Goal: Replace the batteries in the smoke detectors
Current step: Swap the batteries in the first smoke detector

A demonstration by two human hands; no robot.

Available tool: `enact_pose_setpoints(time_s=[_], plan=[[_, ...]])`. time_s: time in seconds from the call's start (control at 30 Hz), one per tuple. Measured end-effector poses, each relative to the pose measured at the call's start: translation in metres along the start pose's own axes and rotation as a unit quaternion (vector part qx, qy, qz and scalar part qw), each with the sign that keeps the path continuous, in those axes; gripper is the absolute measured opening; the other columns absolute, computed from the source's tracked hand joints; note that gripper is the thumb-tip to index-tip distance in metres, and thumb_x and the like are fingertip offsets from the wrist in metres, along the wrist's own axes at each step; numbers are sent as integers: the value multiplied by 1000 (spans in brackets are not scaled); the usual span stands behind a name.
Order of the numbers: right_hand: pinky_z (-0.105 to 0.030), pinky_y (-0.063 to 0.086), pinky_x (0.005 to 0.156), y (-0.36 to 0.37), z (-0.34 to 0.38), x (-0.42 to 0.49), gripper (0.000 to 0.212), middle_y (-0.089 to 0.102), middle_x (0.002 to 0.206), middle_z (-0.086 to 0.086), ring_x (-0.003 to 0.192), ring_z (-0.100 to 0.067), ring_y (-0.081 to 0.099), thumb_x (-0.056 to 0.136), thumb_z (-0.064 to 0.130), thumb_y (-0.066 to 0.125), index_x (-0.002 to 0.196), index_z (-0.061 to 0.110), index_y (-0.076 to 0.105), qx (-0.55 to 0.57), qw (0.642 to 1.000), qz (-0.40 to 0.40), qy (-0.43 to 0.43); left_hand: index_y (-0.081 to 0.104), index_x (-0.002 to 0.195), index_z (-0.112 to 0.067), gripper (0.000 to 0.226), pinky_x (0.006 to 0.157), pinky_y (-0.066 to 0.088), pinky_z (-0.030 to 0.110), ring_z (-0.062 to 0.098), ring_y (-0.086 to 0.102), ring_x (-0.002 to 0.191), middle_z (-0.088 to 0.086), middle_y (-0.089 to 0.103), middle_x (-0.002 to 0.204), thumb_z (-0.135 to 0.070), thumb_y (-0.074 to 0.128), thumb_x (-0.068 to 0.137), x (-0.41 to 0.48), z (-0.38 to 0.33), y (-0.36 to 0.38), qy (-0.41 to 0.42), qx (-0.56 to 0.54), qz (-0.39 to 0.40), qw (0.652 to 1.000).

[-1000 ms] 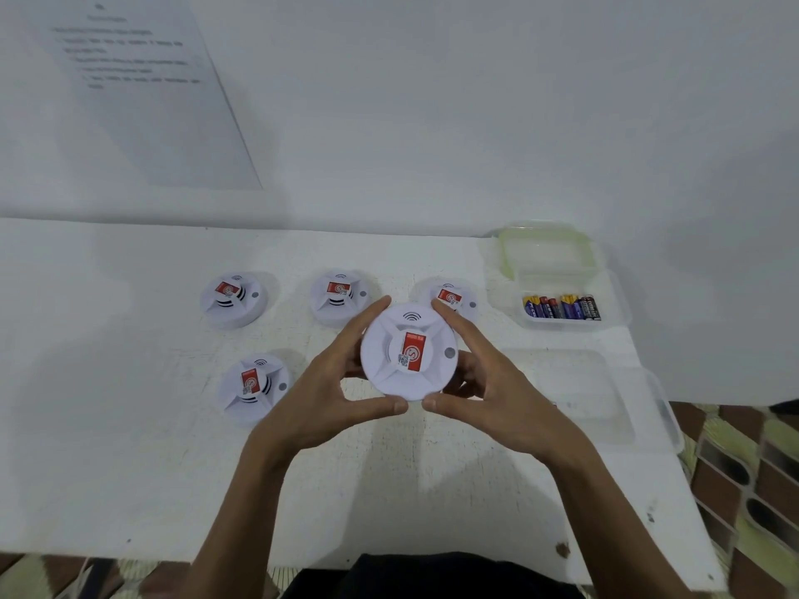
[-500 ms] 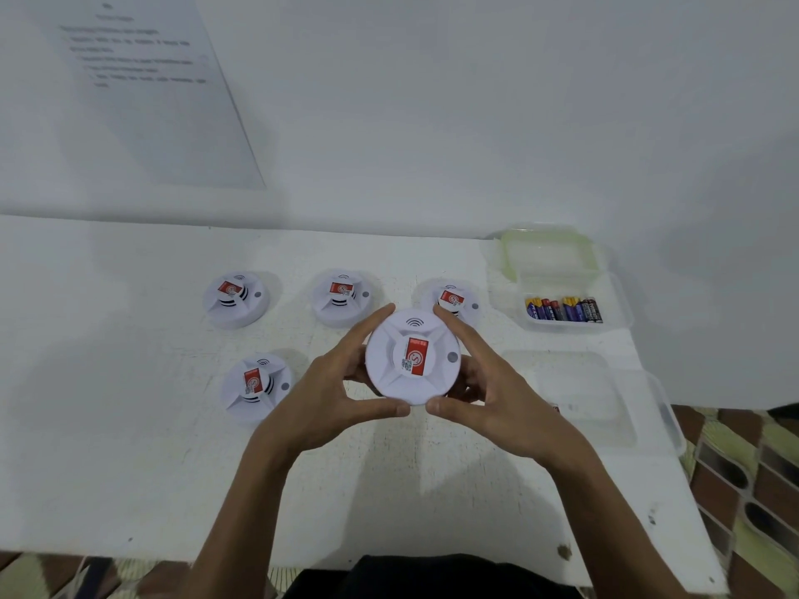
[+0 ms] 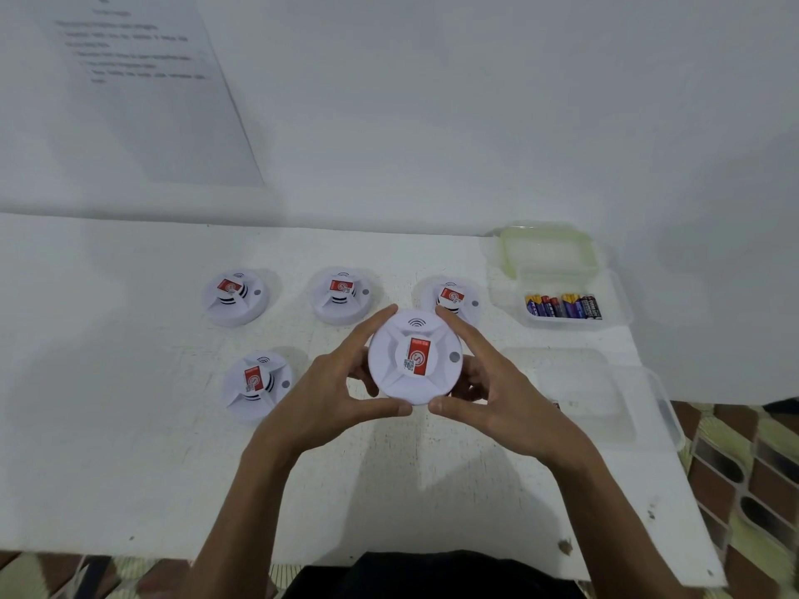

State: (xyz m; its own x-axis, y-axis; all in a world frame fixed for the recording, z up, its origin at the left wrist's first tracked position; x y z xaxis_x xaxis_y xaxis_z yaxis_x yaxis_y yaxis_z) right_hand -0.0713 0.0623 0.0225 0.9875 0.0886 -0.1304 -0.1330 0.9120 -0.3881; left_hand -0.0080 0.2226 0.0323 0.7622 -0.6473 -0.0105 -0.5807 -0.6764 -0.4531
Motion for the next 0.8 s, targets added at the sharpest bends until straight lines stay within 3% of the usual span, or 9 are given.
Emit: enact_pose_setpoints(time_s=[0.2,0.4,0.8], plan=[[-29,58,85,0,-1,0,89,57,124,24,97,-21,65,83,28,76,143,57,18,1,1000,-1,2,19,134,-55,88,74,49,9,7,57,98,-51,41,117,-44,76,68,-1,2,-1,0,0,0,1000],[-36,58,86,1,-1,1,90,60,125,16,97,-24,66,83,26,76,144,56,18,5,1000,2,2,21,134,-53,87,73,50,10,5,55,101,-52,39,117,-44,76,68,-1,3,-1,-1,-5,-2,1000],[-33,58,86,2,0,0,91,60,122,19,97,-26,66,83,24,77,145,54,18,12,1000,-4,-2,19,132,-55,86,71,48,7,3,54,101,-56,37,114,-43,75,68,-1,2,-2,-2,-5,-1,1000]])
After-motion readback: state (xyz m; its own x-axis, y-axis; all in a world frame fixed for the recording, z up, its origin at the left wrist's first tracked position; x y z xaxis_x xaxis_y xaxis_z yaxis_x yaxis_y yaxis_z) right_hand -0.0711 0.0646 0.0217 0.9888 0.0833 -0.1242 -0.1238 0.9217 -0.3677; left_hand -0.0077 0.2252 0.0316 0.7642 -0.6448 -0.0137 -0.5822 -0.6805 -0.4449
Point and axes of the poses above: each hand's wrist, its own x-axis towards the middle knuckle, its own y-axis out of the palm, z = x × y, the point moved 7 cm from there along x, towards the middle knuckle
